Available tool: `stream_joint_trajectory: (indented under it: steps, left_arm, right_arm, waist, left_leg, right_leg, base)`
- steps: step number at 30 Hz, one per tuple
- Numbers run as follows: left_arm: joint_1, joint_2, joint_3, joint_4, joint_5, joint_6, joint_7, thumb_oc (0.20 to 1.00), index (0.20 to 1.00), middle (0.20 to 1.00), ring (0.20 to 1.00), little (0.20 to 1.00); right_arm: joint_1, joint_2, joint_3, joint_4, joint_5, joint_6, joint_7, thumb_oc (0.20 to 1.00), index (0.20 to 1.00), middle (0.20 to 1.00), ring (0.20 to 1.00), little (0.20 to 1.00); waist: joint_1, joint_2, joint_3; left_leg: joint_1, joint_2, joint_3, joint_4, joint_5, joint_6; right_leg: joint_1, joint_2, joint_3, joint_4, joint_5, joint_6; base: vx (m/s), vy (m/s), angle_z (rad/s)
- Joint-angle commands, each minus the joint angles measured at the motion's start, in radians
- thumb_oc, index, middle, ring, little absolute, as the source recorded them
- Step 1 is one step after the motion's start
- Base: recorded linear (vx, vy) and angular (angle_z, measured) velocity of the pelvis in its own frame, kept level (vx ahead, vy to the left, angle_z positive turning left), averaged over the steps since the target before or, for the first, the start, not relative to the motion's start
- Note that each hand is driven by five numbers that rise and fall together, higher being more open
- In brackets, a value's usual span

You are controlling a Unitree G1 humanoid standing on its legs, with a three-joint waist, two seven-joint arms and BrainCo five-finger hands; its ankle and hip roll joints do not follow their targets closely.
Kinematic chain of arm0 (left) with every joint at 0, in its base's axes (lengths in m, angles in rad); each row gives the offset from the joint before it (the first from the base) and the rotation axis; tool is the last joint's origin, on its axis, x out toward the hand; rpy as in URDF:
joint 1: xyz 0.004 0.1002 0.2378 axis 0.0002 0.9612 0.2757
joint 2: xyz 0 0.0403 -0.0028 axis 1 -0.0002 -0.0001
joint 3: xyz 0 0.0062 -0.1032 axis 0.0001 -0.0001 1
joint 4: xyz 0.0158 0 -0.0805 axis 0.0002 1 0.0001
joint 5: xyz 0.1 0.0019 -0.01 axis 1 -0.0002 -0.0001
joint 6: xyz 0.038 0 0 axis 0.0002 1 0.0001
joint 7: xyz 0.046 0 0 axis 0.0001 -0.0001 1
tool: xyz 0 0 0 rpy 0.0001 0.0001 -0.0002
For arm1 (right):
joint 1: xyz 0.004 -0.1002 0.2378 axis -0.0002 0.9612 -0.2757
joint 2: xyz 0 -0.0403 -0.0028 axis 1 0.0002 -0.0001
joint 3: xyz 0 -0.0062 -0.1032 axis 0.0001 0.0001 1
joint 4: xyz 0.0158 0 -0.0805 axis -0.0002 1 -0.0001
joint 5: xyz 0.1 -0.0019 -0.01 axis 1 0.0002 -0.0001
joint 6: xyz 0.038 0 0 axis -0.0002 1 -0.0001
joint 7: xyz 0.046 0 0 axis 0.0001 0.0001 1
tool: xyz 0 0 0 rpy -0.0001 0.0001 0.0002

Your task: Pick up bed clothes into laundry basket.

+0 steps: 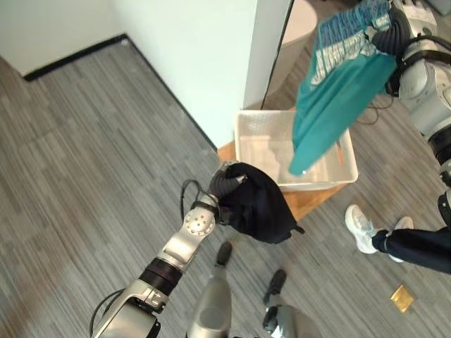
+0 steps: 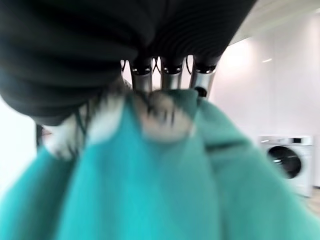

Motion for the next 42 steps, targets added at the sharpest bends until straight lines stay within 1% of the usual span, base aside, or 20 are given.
stream_joint_trajectory:
  steps: [1,5,7,8,11,14,17,18,19,24,27,30,32,33,34,35,36,37,40,42]
  left_arm:
    - [-0.093,-0.067,-0.031,-0.077,-0.028,-0.088,0.022,0.200,0.200,0.200,0.200,0.200]
    - [-0.105,-0.082,-0.028,-0.092,-0.035,-0.085,0.036,0.200,0.200,0.200,0.200,0.200]
    - [-0.128,-0.104,-0.018,-0.081,-0.030,-0.077,0.049,0.200,0.200,0.200,0.200,0.200]
    - [-0.126,-0.103,-0.021,-0.080,-0.030,-0.077,0.050,0.200,0.200,0.200,0.200,0.200]
    - [-0.139,-0.126,-0.027,-0.066,-0.025,-0.070,0.057,0.200,0.200,0.200,0.200,0.200]
    - [-0.142,-0.144,-0.038,-0.059,-0.020,-0.066,0.056,0.200,0.200,0.200,0.200,0.200]
    - [-0.142,-0.161,-0.054,-0.049,-0.013,-0.064,0.050,0.200,0.200,0.200,0.200,0.200]
    - [-0.144,-0.164,-0.061,-0.047,-0.010,-0.063,0.045,0.200,0.200,0.200,0.200,0.200]
    - [-0.141,-0.165,-0.071,-0.053,-0.006,-0.062,0.036,0.200,0.200,0.200,0.200,0.200]
    - [-0.141,-0.153,-0.060,-0.063,0.030,-0.062,0.046,0.200,0.200,0.200,0.200,0.200]
    - [-0.146,-0.125,-0.036,-0.095,0.108,-0.062,0.066,0.200,0.200,0.200,0.200,0.200]
    - [-0.156,-0.089,-0.001,-0.152,0.153,-0.070,0.073,0.200,0.200,0.200,0.200,0.200]
    - [-0.168,-0.066,0.023,-0.204,0.171,-0.074,0.082,0.200,0.200,0.200,0.200,0.200]
    - [-0.168,-0.066,0.022,-0.205,0.171,-0.073,0.081,0.200,0.200,0.200,0.200,0.200]
    - [-0.201,-0.043,0.047,-0.226,0.189,-0.076,0.092,0.200,0.200,0.200,0.200,0.200]
    - [-0.218,-0.034,0.055,-0.239,0.198,-0.077,0.099,0.200,0.200,0.200,0.200,0.200]
    - [-0.217,-0.035,0.052,-0.241,0.198,-0.075,0.100,0.200,0.200,0.200,0.200,0.200]
    - [-0.256,-0.017,0.070,-0.250,0.228,-0.073,0.121,0.200,0.200,0.200,0.200,0.200]
    - [-0.333,-0.001,0.080,-0.242,0.264,-0.064,0.159,0.200,0.200,0.200,0.200,0.200]
    - [-0.357,0.005,0.083,-0.239,0.277,-0.062,0.174,0.200,0.200,0.200,0.200,0.200]
  right_arm:
    - [-0.112,-0.055,0.017,-0.039,0.048,-0.003,-0.056,0.200,0.200,0.200,0.200,0.200]
    - [0.021,-0.005,-0.051,-0.108,0.053,0.001,-0.055,0.200,0.200,0.200,0.200,0.200]
    - [0.180,0.063,-0.110,-0.196,0.020,0.003,-0.045,0.200,0.200,0.200,0.200,0.200]
    - [0.187,0.063,-0.114,-0.200,0.017,0.005,-0.045,0.200,0.200,0.200,0.200,0.200]
    - [0.359,0.142,-0.173,-0.255,-0.001,0.004,-0.034,0.200,0.200,0.200,0.200,0.200]
    - [0.488,0.186,-0.197,-0.276,-0.025,0.001,-0.019,0.200,0.200,0.200,0.200,0.200]
    - [0.572,0.193,-0.184,-0.244,-0.074,0.001,-0.006,0.200,0.200,0.200,0.200,0.200]
    - [0.582,0.182,-0.171,-0.208,-0.116,0.008,-0.010,0.689,0.689,0.689,0.689,0.689]
    - [0.595,0.158,-0.164,-0.143,-0.161,0.024,-0.012,1.000,1.000,1.000,1.000,1.000]
    - [0.633,0.079,-0.189,-0.028,-0.140,0.020,-0.025,1.000,1.000,1.000,1.000,1.000]
    - [0.718,0.019,-0.227,-0.008,-0.137,0.003,-0.026,1.000,1.000,1.000,1.000,1.000]
    - [0.839,-0.015,-0.298,0.040,-0.112,-0.007,-0.020,1.000,1.000,1.000,1.000,1.000]
    - [0.944,-0.018,-0.352,0.080,-0.100,-0.009,-0.012,1.000,1.000,1.000,1.000,1.000]
    - [0.946,-0.018,-0.354,0.080,-0.100,-0.009,-0.012,1.000,1.000,1.000,1.000,1.000]
    - [1.022,-0.013,-0.400,0.111,-0.075,-0.011,-0.001,1.000,1.000,1.000,1.000,1.000]
    - [1.057,-0.009,-0.421,0.119,-0.060,-0.012,0.006,1.000,1.000,1.000,1.000,1.000]
    - [1.062,-0.010,-0.425,0.117,-0.060,-0.012,0.006,1.000,1.000,1.000,1.000,1.000]
    - [1.123,0.006,-0.451,0.132,-0.032,-0.014,0.027,1.000,1.000,1.000,1.000,1.000]
    - [1.177,0.022,-0.479,0.097,0.004,-0.020,0.042,1.000,1.000,1.000,1.000,1.000]
    - [1.177,0.026,-0.477,0.087,0.009,-0.021,0.043,1.000,1.000,1.000,1.000,1.000]
  waist:
    - [0.010,0.030,0.007]
    - [0.007,0.036,0.027]
    - [-0.001,0.046,0.045]
    - [0.000,0.044,0.043]
    - [-0.005,0.056,0.048]
    - [-0.010,0.067,0.051]
    - [-0.012,0.079,0.054]
    - [-0.008,0.085,0.056]
    - [-0.003,0.095,0.058]
    - [-0.006,0.112,0.042]
    - [-0.012,0.124,0.019]
    - [-0.016,0.144,-0.011]
    - [-0.014,0.166,-0.033]
    - [-0.014,0.166,-0.033]
    - [-0.015,0.186,-0.056]
    - [-0.014,0.195,-0.067]
    - [-0.013,0.195,-0.067]
    - [-0.017,0.210,-0.092]
    - [-0.028,0.223,-0.122]
    - [-0.033,0.227,-0.127]
  left_leg:
    - [0.041,0.081,0.064,-0.036,-0.053,-0.086]
    - [0.002,0.082,0.043,-0.039,-0.043,-0.091]
    - [-0.008,0.080,0.035,-0.038,-0.040,-0.090]
    - [-0.008,0.080,0.035,-0.038,-0.040,-0.090]
    - [-0.007,0.076,0.030,-0.038,-0.041,-0.088]
    - [0.000,0.073,0.029,-0.037,-0.042,-0.085]
    - [0.007,0.073,0.024,-0.037,-0.040,-0.088]
    - [0.008,0.072,0.020,-0.037,-0.038,-0.089]
    - [0.007,0.070,0.016,-0.037,-0.035,-0.092]
    - [0.017,0.070,0.008,-0.037,-0.035,-0.096]
    - [0.043,0.065,0.011,-0.037,-0.043,-0.096]
    - [0.067,0.058,0.010,-0.034,-0.048,-0.096]
    - [0.083,0.052,0.002,-0.033,-0.052,-0.097]
    - [0.083,0.052,0.001,-0.033,-0.053,-0.097]
    - [0.096,0.046,-0.004,-0.033,-0.053,-0.097]
    - [0.103,0.043,-0.008,-0.033,-0.052,-0.098]
    - [0.104,0.043,-0.010,-0.032,-0.052,-0.098]
    - [0.116,0.040,-0.014,-0.034,-0.050,-0.101]
    - [0.133,0.035,-0.014,-0.037,-0.051,-0.103]
    - [0.138,0.035,-0.011,-0.038,-0.050,-0.103]
  right_leg:
    - [0.002,-0.050,-0.026,0.028,-0.045,0.082]
    - [-0.013,-0.046,-0.039,0.023,-0.048,0.078]
    - [-0.017,-0.042,-0.038,0.022,-0.053,0.074]
    - [-0.017,-0.042,-0.039,0.022,-0.053,0.074]
    - [-0.014,-0.041,-0.037,0.021,-0.060,0.068]
    - [-0.008,-0.039,-0.035,0.021,-0.067,0.063]
    - [-0.002,-0.037,-0.035,0.021,-0.077,0.060]
    - [0.001,-0.036,-0.038,0.021,-0.080,0.059]
    - [0.005,-0.038,-0.042,0.021,-0.084,0.059]
    - [0.027,-0.042,-0.048,0.017,-0.092,0.062]
    - [0.050,-0.046,-0.048,0.016,-0.099,0.064]
    - [0.083,-0.054,-0.056,0.015,-0.110,0.065]
    - [0.107,-0.063,-0.073,0.014,-0.116,0.068]
    - [0.108,-0.063,-0.074,0.014,-0.116,0.068]
    - [0.126,-0.070,-0.085,0.013,-0.118,0.071]
    - [0.137,-0.074,-0.092,0.013,-0.121,0.072]
    - [0.139,-0.074,-0.095,0.013,-0.121,0.072]
    - [0.155,-0.079,-0.103,0.013,-0.125,0.074]
    - [0.173,-0.083,-0.115,0.013,-0.130,0.077]
    - [0.176,-0.085,-0.115,0.013,-0.130,0.078]
  base:
    - [0.00,0.000,0.00]
    - [-0.03,-0.006,0.04]
    - [-0.04,-0.006,0.00]
    - [0.00,0.000,0.00]
    - [0.00,0.010,0.02]
    - [0.01,0.005,0.03]
    - [0.01,-0.012,0.03]
    - [0.01,-0.032,0.02]
    - [0.01,-0.043,0.01]
    - [0.02,-0.044,0.14]
    - [0.05,-0.025,0.06]
    - [0.08,-0.032,0.05]
    - [0.06,-0.028,0.10]
    - [0.08,-0.019,0.15]
    - [0.07,-0.021,0.16]
    - [0.08,-0.021,0.14]
    - [0.08,-0.007,0.19]
    - [0.08,-0.007,0.19]
    - [0.09,-0.012,0.15]
    - [0.05,0.004,0.00]
